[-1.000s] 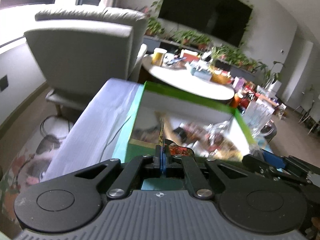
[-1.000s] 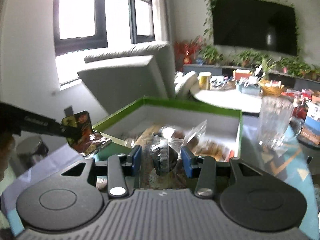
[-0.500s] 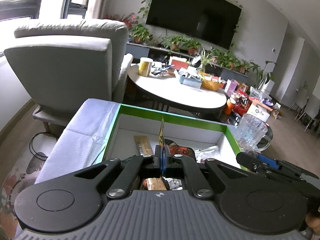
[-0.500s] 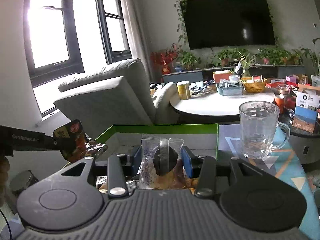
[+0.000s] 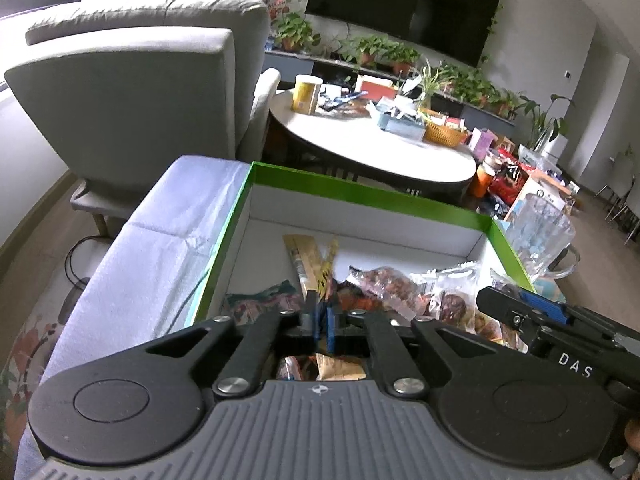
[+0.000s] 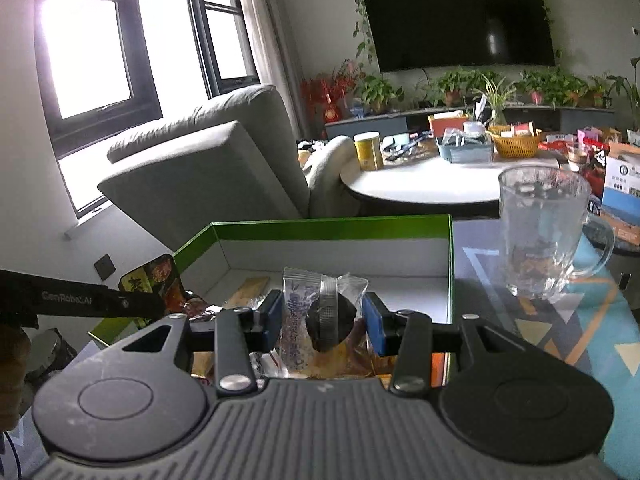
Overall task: Organize snacks
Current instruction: 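Lower the clear packet into the green box and open the right tool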
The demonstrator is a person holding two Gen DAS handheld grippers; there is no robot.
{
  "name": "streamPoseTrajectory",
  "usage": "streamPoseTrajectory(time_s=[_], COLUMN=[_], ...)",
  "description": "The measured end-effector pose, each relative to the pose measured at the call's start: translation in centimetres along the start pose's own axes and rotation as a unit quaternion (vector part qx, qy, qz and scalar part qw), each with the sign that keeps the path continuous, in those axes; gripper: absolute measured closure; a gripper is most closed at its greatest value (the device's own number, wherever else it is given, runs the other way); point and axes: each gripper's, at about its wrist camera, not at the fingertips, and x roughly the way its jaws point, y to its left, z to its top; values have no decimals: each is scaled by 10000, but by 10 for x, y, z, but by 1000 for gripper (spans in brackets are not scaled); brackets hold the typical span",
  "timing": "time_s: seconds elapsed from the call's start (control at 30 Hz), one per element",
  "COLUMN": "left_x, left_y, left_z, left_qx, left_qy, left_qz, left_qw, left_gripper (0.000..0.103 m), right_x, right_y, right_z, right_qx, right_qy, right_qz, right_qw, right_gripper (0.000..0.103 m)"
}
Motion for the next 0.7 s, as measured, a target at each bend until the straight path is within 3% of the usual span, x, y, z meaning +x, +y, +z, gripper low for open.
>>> streamPoseTrajectory(time_s=[0.07,0.17,0.53,0.7], left_x=[2,1,-14,-33], left_y=[0,2,20,23], left_z=[-1,-4,-13,-20], left_qx=[-4,-21,-139,-76], left_qy=[64,104,110,-87], left_qz=[21,90,278,256], left_qw=[10000,9999,9995,9996], left_gripper=[89,84,80,80], right_x=[0,0,-9,-19], right_y=[-1,-2,-3,3], right_z=[-2,-4,-11,-17], right_qx=[7,62,202,107], right_qy=[59,116,195,193], right_qz=[-16,5,31,123], right_qw=[10000,9999,9996,9997], right_gripper=[56,52,41,38])
